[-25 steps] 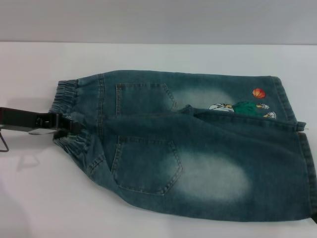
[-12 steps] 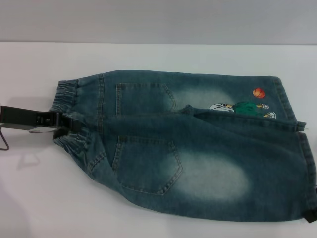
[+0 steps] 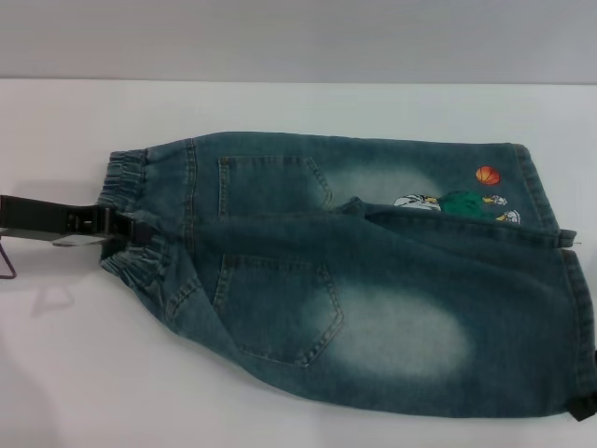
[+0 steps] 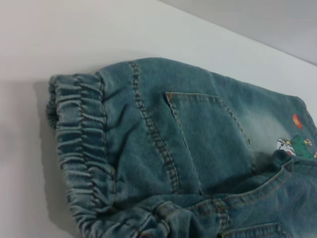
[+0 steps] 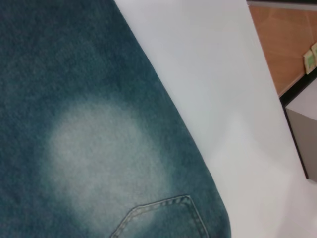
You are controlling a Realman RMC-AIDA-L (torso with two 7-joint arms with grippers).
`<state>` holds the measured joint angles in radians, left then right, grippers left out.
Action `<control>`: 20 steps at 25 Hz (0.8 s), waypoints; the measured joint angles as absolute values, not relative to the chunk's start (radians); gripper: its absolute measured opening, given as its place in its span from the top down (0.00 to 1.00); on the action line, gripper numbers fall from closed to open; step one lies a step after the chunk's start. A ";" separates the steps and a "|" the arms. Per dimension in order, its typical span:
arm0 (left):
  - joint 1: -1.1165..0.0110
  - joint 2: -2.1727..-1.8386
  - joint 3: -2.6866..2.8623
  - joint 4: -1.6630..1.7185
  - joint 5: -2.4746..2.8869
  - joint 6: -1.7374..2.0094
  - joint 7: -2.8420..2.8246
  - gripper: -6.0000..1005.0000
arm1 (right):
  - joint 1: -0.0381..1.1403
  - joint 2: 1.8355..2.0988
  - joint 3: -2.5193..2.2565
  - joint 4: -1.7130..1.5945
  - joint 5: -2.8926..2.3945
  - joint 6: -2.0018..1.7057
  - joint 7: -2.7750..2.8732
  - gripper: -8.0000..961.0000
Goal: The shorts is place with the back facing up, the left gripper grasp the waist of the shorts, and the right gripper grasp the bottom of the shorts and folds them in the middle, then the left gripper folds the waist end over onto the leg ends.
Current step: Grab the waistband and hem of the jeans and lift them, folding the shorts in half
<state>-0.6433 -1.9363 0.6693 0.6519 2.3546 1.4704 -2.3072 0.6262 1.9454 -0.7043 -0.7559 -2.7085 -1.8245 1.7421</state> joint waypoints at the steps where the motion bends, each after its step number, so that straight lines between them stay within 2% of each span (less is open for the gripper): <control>1: -0.644 -1.936 0.668 0.652 2.355 1.470 -2.307 0.89 | 0.625 1.944 -0.704 -0.759 -2.708 -1.824 1.740 0.45; 4: -0.645 -1.934 0.668 0.652 2.355 1.468 -2.307 0.89 | 0.622 1.943 -0.704 -0.763 -2.709 -1.821 1.732 0.45; 7: -0.647 -1.934 0.671 0.651 2.355 1.467 -2.308 0.89 | 0.621 1.942 -0.704 -0.764 -2.710 -1.820 1.724 0.69; 12: -0.647 -1.935 0.669 0.650 2.355 1.466 -2.309 0.89 | 0.621 1.942 -0.704 -0.764 -2.711 -1.819 1.717 0.89; 20: -0.649 -1.940 0.646 0.649 2.355 1.443 -2.309 0.89 | 0.607 1.942 -0.665 -0.780 -2.687 -1.801 1.680 0.97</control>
